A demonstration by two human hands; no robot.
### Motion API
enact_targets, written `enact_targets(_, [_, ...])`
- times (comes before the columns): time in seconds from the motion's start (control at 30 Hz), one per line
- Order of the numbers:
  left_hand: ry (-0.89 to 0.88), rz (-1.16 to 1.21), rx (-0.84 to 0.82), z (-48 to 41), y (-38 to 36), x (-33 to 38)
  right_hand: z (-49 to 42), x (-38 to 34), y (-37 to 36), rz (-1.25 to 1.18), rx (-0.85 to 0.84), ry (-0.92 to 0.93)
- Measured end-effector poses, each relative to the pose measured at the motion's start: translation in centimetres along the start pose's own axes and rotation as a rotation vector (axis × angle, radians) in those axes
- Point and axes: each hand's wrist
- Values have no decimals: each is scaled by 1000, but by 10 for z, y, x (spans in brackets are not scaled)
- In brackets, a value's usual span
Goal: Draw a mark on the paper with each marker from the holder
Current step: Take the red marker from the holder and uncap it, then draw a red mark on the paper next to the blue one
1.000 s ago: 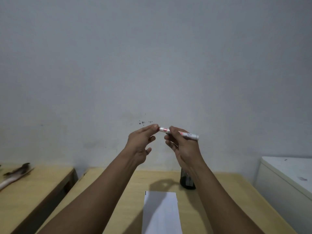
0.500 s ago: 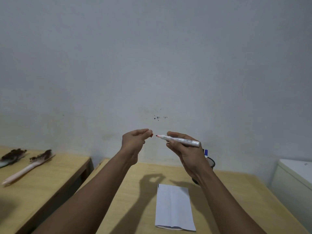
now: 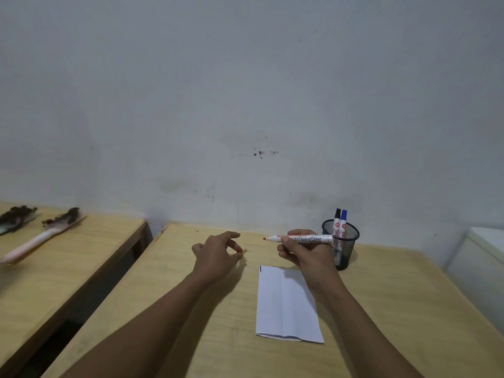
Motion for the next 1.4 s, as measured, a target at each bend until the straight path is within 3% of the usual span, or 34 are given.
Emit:
enact_targets(0.27, [73, 6, -42, 3, -12, -17, -7, 15, 3, 62, -18, -12])
enact_targets(0.37, [-23, -132, -14, 8, -10, -17, -8, 18, 4, 126, -21, -9])
enact_targets(0.5, [-295, -205, 134, 34, -9, -1, -13, 28, 6, 182, -19, -26])
enact_targets(0.6, [-445, -277, -41, 54, -9, 11, -18, 39, 5, 199, -64, -74])
enact_targets(0.77, [-479, -402, -319, 57, -9, 10, -30, 56, 2, 405, -189, -109])
enact_targets(0.9, [-463, -467, -401, 55, -8, 3, -34, 65, 1, 630, -204, -29])
enact_targets(1.1, [-402, -461, -501, 53, -4, 1, -36, 80, 7, 642, -132, 36])
enact_targets(1.4, [-300, -502, -667, 53, -3, 2, -36, 78, 6, 741, -178, 80])
Point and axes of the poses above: each hand's wrist, its own z-axis away from the middle knuckle, its own y-axis out of the back of the hand, x = y × z, and after that the axes turned 5 degrees about z, right-handed
